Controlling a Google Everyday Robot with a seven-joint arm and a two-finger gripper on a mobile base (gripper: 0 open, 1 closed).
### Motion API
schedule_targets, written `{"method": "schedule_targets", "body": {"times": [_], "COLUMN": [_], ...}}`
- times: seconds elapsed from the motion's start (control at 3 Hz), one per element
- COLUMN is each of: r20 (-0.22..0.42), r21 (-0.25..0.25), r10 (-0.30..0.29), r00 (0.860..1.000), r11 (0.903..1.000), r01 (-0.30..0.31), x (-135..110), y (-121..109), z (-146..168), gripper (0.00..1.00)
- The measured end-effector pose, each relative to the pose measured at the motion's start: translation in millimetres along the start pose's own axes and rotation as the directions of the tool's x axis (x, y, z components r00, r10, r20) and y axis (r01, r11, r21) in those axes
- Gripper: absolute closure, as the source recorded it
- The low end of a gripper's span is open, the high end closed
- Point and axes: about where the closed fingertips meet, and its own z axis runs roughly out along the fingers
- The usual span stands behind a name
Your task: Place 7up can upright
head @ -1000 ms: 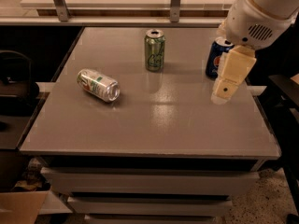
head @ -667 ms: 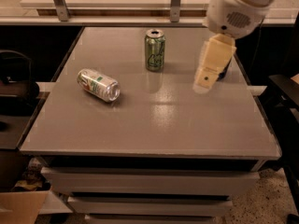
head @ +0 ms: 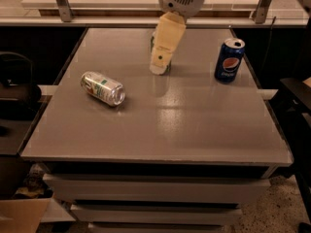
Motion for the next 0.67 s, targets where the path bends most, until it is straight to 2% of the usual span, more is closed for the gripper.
{"method": "schedule_targets", "body": {"times": [0.33,0.67], "r20": [-0.016,-0.027], "r21": [0.009,0.017], "r10": [0.048,0.123], "r00": [0.999,0.992], "r11": [0.9988,0.9923], "r01": [-0.047,-0.123], "x": [-38,-67], "y": [-12,-19], "z": [17,34], "gripper": [0.00,0.00]}}
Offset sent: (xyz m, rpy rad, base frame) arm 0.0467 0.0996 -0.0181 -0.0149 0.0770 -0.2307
